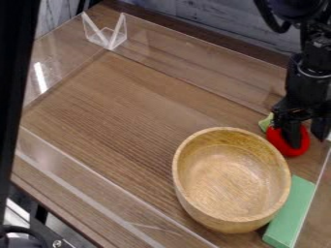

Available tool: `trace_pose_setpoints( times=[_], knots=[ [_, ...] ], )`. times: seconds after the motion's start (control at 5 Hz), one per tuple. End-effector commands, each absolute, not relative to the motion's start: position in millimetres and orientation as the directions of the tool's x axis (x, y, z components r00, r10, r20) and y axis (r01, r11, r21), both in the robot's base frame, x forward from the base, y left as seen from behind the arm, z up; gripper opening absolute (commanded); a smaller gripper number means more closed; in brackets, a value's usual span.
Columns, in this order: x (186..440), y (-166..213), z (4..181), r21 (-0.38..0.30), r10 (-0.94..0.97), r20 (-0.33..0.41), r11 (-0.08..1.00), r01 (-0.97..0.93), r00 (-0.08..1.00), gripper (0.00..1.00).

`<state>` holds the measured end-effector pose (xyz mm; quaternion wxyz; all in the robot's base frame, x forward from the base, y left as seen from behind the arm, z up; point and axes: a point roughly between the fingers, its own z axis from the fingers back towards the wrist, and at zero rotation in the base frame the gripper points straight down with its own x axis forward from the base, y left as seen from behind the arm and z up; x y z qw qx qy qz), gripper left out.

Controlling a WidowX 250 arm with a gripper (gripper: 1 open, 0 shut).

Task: Move the red fruit to the left side of the table

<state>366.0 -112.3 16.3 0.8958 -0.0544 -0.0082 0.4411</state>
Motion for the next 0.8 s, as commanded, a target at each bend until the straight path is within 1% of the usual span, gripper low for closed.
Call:
trace_pose_setpoints(
  times=[0.0, 0.4, 0.6],
  knots=[
    [369.9, -84.2, 12.5, -0.089, 0.761, -0.006, 0.646, -0.758, 0.649, 0.00],
    [374.2, -66.0, 66.0, -0.175, 0.699, 0.003, 0.704, -0.688, 0.715, 0.00],
    [370.8, -36.2, 89.8, -0.207, 0.695, 0.024, 0.706, -0.677, 0.718, 0.00]
  ],
)
